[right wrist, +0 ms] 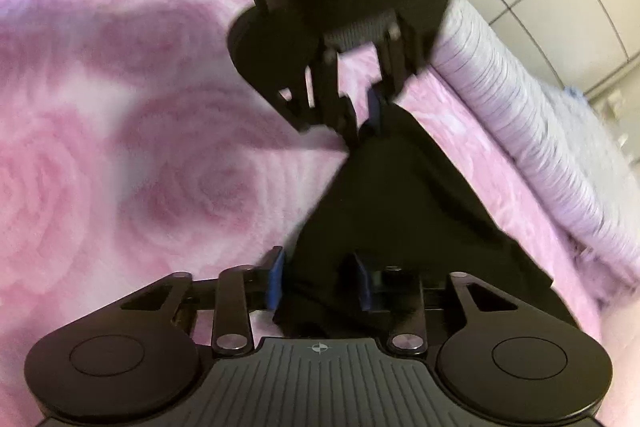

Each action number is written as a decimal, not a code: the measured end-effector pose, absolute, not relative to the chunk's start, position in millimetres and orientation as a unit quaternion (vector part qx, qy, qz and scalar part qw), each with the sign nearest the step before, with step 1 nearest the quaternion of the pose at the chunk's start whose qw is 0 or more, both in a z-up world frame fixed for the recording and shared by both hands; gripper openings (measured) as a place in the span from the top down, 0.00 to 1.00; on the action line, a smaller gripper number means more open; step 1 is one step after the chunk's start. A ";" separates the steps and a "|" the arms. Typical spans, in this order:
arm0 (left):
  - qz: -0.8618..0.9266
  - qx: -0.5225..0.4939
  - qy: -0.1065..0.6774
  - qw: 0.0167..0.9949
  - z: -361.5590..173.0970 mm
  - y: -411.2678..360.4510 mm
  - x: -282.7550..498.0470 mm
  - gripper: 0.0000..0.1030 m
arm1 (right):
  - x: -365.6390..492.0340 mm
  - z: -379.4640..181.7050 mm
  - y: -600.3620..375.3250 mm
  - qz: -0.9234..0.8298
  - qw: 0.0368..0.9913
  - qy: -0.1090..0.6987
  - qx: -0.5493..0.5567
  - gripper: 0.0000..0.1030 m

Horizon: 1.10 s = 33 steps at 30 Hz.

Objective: Fold clothes

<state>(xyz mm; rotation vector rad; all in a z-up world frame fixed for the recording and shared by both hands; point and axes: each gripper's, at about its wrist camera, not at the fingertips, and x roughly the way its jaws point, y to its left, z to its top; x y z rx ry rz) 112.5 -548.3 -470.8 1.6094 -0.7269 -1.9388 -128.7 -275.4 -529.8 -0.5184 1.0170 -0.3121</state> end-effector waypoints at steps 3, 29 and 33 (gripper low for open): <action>-0.715 0.591 -0.275 0.253 -474.3 -550.6 115.5 0.94 | -141.2 -518.4 -277.9 -0.158 0.835 0.478 -0.220 0.90; -0.741 0.564 -0.259 0.257 -471.8 -564.2 127.0 0.92 | -164.4 -520.9 -290.9 -0.149 0.826 0.477 -0.261 0.95; -0.755 0.558 -0.217 0.267 -461.9 -569.2 131.1 0.90 | -172.6 -512.8 -297.4 -0.141 0.828 0.481 -0.250 0.95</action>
